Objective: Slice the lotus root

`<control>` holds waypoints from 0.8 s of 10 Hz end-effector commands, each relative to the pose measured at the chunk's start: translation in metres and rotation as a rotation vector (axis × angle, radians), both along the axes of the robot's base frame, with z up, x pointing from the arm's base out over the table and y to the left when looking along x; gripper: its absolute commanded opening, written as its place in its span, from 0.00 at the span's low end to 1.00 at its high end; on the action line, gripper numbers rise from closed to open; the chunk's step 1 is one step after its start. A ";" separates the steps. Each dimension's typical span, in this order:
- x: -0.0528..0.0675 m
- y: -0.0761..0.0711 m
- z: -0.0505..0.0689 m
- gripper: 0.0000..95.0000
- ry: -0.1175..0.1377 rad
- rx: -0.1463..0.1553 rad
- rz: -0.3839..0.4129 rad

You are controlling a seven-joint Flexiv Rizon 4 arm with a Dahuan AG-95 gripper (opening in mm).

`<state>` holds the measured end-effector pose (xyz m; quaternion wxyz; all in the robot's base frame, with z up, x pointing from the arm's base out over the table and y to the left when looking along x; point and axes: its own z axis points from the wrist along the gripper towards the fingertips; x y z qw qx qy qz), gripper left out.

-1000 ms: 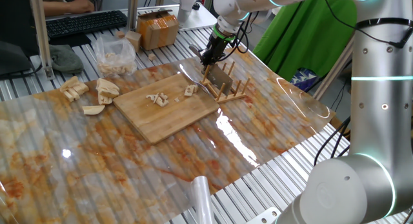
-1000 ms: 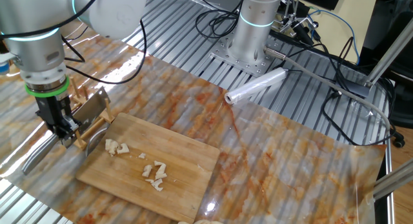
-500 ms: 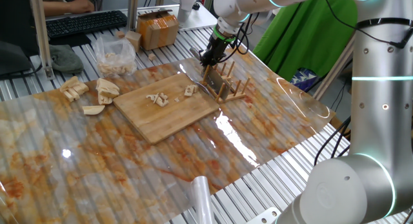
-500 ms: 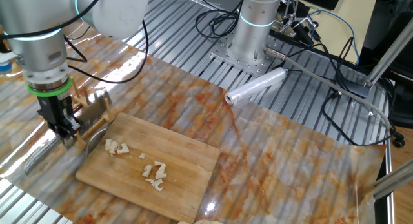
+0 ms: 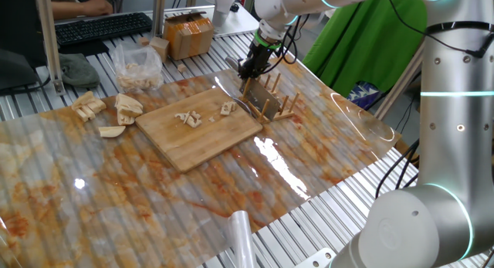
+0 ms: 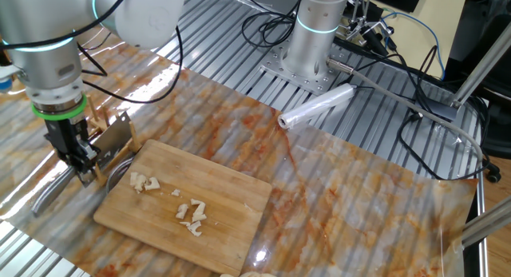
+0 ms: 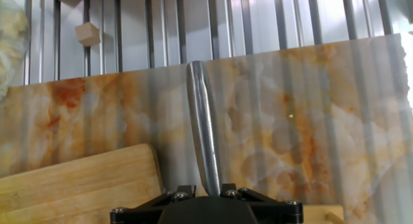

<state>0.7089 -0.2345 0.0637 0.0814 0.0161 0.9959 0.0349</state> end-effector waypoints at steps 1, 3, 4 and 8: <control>-0.003 -0.002 0.011 0.20 0.022 0.002 0.009; -0.007 0.002 0.023 0.20 0.034 -0.011 0.003; -0.009 0.001 0.032 0.20 0.042 -0.035 0.015; -0.021 0.010 0.068 0.20 0.123 -0.044 0.039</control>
